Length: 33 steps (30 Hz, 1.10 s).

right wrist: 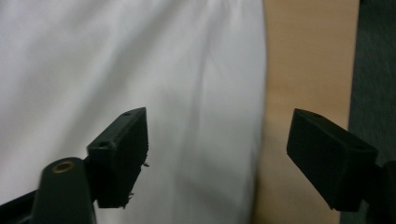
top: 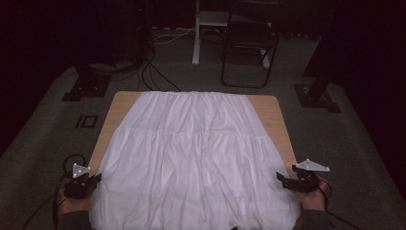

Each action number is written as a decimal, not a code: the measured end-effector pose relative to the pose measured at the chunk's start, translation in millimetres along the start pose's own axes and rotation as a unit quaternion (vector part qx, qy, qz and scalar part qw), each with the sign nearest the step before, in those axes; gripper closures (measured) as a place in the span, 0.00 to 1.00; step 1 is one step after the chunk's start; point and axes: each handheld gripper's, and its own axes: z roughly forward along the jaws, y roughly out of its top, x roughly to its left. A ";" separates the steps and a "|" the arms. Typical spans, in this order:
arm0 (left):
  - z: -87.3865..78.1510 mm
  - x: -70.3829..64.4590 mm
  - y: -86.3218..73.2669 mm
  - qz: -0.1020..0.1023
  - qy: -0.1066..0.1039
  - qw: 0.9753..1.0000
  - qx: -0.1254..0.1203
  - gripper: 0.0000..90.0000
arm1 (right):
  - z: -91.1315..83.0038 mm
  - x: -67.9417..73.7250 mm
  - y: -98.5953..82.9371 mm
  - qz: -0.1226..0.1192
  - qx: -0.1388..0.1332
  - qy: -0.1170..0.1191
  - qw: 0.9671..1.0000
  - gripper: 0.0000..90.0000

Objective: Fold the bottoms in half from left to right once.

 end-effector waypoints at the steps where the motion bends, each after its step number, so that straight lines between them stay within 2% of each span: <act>1: 0.1 -0.4 0.3 0.002 0.003 1.000 0.001 0.97 | 0.0 -0.3 -4.4 0.002 0.006 -0.001 1.000 0.20; 3: 0.3 -1.2 0.6 0.003 0.005 1.000 0.001 0.97 | -0.2 0.8 -12.1 -0.001 0.020 -0.001 1.000 0.20; 5: 0.4 -1.4 0.9 0.004 0.006 1.000 0.001 0.97 | 0.3 3.9 -15.7 -0.002 0.024 0.009 1.000 0.20; 7: 0.7 -1.1 1.1 0.003 0.007 1.000 0.000 0.97 | 3.1 8.7 -16.2 -0.017 0.026 0.006 1.000 0.22; 8: 0.6 -1.3 1.4 0.005 0.010 1.000 0.001 0.97 | 3.5 10.2 -14.5 -0.018 0.027 0.008 0.999 0.28; 9: 0.2 -1.1 2.2 0.009 0.014 1.000 0.002 0.97 | 2.9 11.4 -12.3 -0.022 0.031 0.011 0.999 0.43; 10: -0.4 -0.4 3.3 0.011 0.017 1.000 -0.001 0.97 | 1.7 11.9 -10.0 -0.027 0.032 0.016 0.999 0.64; 11: -1.7 1.4 4.9 0.011 0.019 1.000 -0.005 0.97 | 1.2 11.6 -8.2 -0.030 0.034 0.018 0.999 0.79; 12: -3.7 4.2 6.6 0.008 0.022 1.000 -0.011 0.97 | 1.5 10.8 -6.9 -0.028 0.036 0.013 0.999 0.89; 13: -6.4 8.0 8.1 0.003 0.026 0.999 -0.020 0.97 | 1.9 9.8 -6.3 -0.026 0.037 0.007 0.999 0.95; 15: -13.8 17.9 11.1 -0.004 0.044 0.998 -0.040 0.98 | 2.0 6.0 -7.1 -0.016 0.033 -0.004 0.999 0.97; 18: -23.2 40.1 16.7 -0.017 0.098 0.994 -0.043 0.98 | -1.3 -2.0 -11.8 0.003 0.022 -0.012 1.000 0.97; 20: -26.0 56.2 20.4 -0.027 0.143 0.989 -0.035 0.98 | -4.1 -6.8 -14.9 0.012 0.015 -0.012 1.000 0.97; 21: -26.7 65.4 22.8 -0.034 0.173 0.984 -0.028 0.98 | -5.1 -8.4 -15.8 0.016 0.013 -0.011 1.000 0.97; 22: -27.0 76.8 26.0 -0.052 0.214 0.975 -0.018 0.98 | -6.1 -9.8 -16.6 0.022 0.010 -0.009 1.000 0.97; 24: -28.0 90.6 31.1 -0.084 0.275 0.958 -0.009 0.98 | -7.4 -10.2 -16.6 0.023 0.005 -0.007 1.000 0.97; 25: -29.3 93.5 33.9 -0.090 0.298 0.950 -0.004 0.98 | -7.8 -9.3 -15.9 0.021 0.005 -0.008 1.000 0.97; 26: -31.7 93.1 36.9 -0.092 0.307 0.947 -0.004 0.98 | -7.7 -8.5 -15.3 0.018 0.004 -0.008 1.000 0.97; 29: -42.9 74.4 44.7 -0.071 0.278 0.957 -0.033 0.98 | -5.9 -5.8 -14.1 0.013 0.007 -0.005 1.000 0.97; 32: -57.8 49.8 49.9 -0.056 0.216 0.972 -0.074 0.98 | -2.8 -4.9 -14.6 0.009 0.014 -0.004 1.000 0.97; 33: -62.5 40.4 52.2 -0.042 0.200 0.976 -0.079 0.98 | -2.3 -4.9 -15.0 0.008 0.014 -0.004 1.000 0.97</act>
